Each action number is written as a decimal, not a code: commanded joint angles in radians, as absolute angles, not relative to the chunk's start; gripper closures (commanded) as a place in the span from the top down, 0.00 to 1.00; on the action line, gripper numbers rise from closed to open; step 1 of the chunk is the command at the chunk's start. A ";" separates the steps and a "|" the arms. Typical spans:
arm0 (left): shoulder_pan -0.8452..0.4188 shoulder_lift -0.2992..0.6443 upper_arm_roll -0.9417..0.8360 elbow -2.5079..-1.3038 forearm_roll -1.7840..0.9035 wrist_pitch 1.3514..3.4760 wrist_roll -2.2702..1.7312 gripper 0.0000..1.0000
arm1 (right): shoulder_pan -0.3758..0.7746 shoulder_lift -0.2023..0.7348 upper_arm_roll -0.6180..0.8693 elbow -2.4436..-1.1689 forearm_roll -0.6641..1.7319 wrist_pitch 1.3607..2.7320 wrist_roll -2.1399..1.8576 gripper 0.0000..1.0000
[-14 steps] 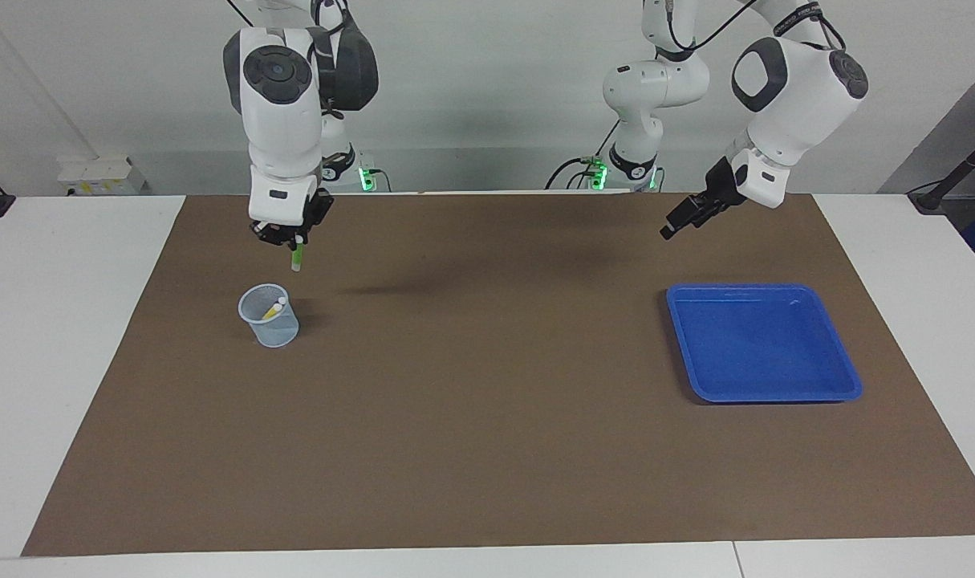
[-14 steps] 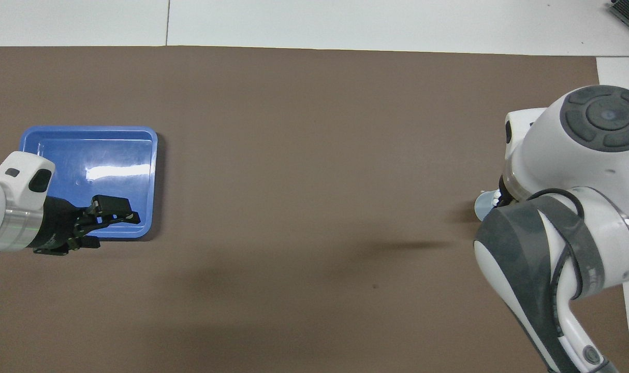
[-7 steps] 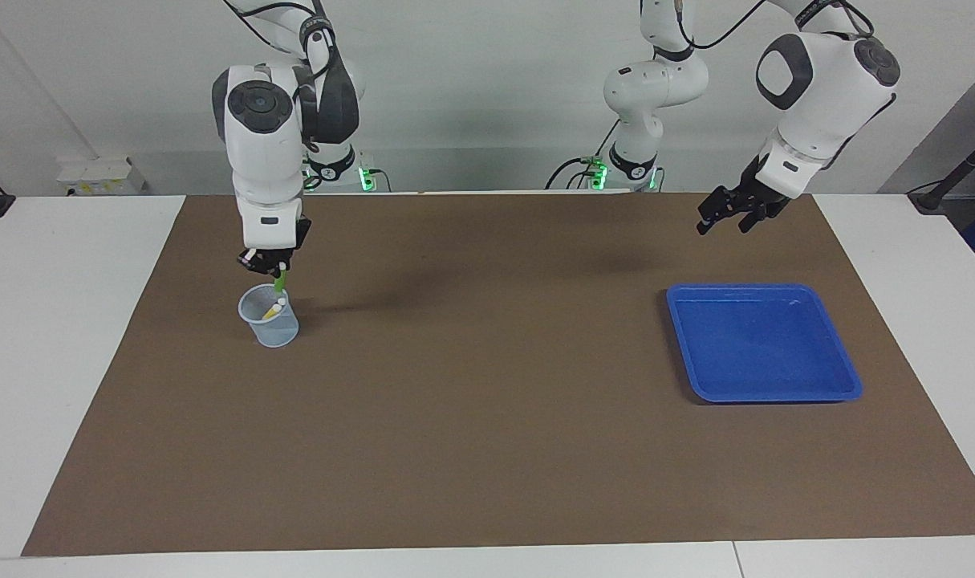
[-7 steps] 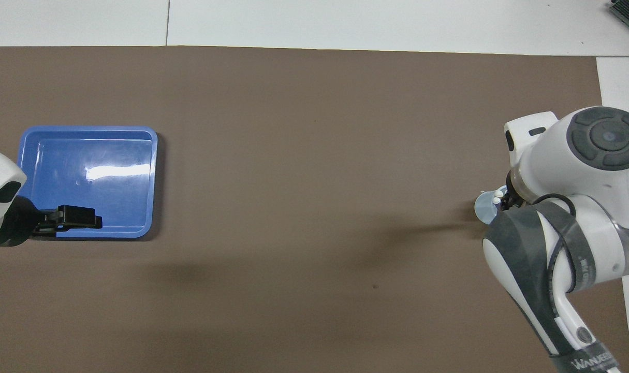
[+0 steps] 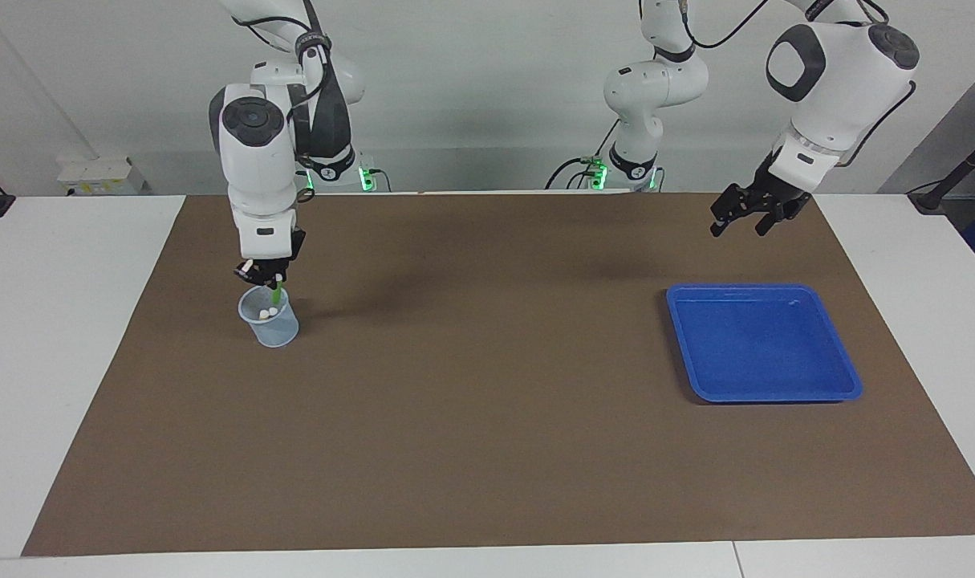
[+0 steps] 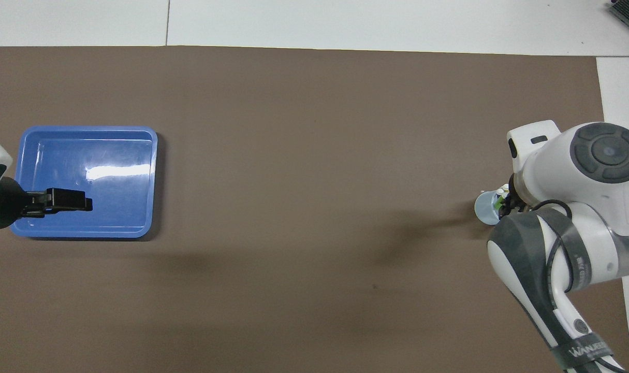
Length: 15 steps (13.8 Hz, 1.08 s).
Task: Transfer and insert pens with both arms
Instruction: 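Carry the green pen with the right gripper to the white cup, then insert the green pen into the cup and open the right gripper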
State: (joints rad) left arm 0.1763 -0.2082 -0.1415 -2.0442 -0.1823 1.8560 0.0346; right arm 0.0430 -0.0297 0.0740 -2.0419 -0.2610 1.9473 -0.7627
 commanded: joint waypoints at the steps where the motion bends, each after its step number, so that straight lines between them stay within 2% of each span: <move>1: 0.169 -0.181 -0.149 -2.019 -0.164 1.899 0.040 1.00 | 0.011 -0.060 0.087 -2.072 -0.273 1.964 -0.787 1.00; 4: 0.137 -0.170 -0.149 -2.010 -0.164 1.928 0.040 1.00 | 0.012 -0.075 0.094 -2.042 -0.249 1.910 -0.772 1.00; 10: 0.092 -0.086 -0.138 -1.827 -0.089 1.843 0.038 1.00 | 0.014 -0.143 0.149 -1.878 -0.039 1.688 -0.551 1.00; 12: 0.092 -0.042 -0.137 -1.722 -0.084 1.772 0.038 1.00 | 0.014 -0.117 0.160 -1.772 -0.006 1.619 -0.429 1.00; 15: 0.042 0.006 -0.114 -1.573 -0.002 1.656 0.041 1.00 | -0.008 -0.046 0.156 -1.698 0.011 1.628 -0.354 1.00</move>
